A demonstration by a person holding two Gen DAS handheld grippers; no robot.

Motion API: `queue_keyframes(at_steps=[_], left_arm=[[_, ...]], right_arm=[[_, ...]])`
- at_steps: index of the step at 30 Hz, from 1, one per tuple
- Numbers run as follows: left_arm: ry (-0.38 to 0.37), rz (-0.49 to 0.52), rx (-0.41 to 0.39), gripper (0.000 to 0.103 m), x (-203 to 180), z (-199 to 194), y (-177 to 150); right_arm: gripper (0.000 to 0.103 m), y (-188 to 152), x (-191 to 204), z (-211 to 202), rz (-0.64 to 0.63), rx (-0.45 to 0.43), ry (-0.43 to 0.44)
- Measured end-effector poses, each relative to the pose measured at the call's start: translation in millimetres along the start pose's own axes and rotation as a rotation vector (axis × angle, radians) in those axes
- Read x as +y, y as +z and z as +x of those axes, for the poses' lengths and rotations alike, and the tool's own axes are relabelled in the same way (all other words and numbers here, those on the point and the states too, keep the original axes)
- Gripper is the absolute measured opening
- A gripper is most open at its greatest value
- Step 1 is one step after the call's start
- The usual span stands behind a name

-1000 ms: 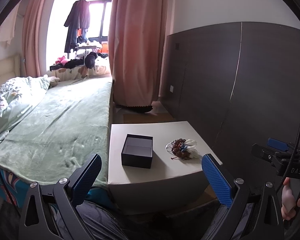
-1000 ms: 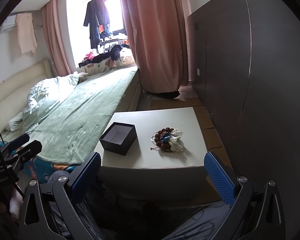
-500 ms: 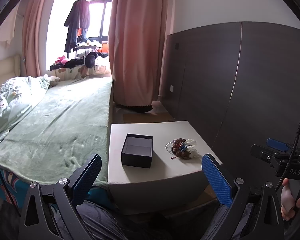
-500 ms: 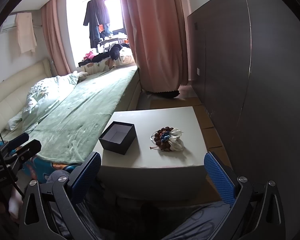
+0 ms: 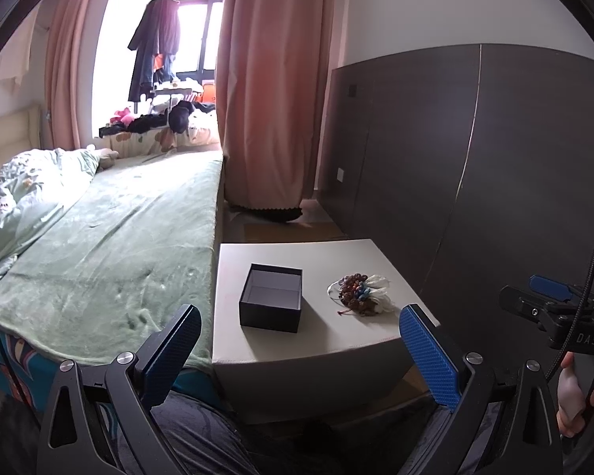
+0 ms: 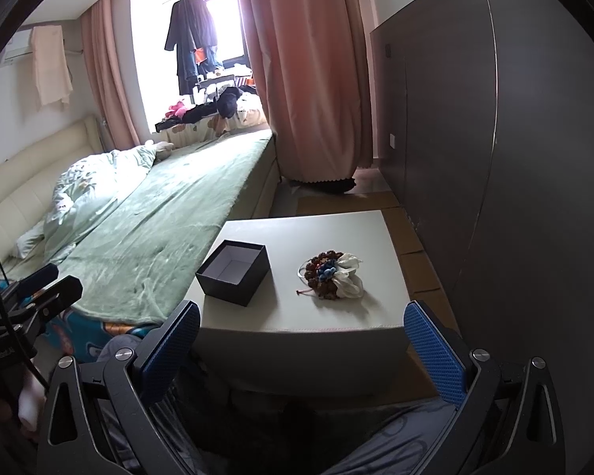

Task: Organize jewelry

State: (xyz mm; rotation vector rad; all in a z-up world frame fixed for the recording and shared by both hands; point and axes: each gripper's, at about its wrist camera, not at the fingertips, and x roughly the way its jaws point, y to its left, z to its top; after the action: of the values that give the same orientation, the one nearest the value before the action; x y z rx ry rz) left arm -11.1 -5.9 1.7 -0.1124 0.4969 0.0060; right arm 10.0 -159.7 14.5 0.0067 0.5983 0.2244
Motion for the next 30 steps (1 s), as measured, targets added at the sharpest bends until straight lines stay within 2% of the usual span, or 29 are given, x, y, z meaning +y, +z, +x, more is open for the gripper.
queue_keyframes(at_steps=[6,16,22,30], left_arm=[[0.002,0.002,0.012,0.100,0.5,7.3,-0.4],[-0.030,-0.004,0.061,0.100,-1.7,43.1,7.9],[-0.052,0.020,0.095,0.097,-9.0,72.9,13.3],[-0.088,0.051,0.174,0.080,-25.2,123.2,19.1]], right_arm=[[0.103,1.0,-6.8,3.0,0.018,0.001,0.007],[0.103,2.5,-28.5,28.7,0.074,0.029,0.033],[0.089,6.0,-45.2,52.2,0.104,0.056,0.027],[0.071,4.8,-68.5,91.1,0.150,0.118,0.031]])
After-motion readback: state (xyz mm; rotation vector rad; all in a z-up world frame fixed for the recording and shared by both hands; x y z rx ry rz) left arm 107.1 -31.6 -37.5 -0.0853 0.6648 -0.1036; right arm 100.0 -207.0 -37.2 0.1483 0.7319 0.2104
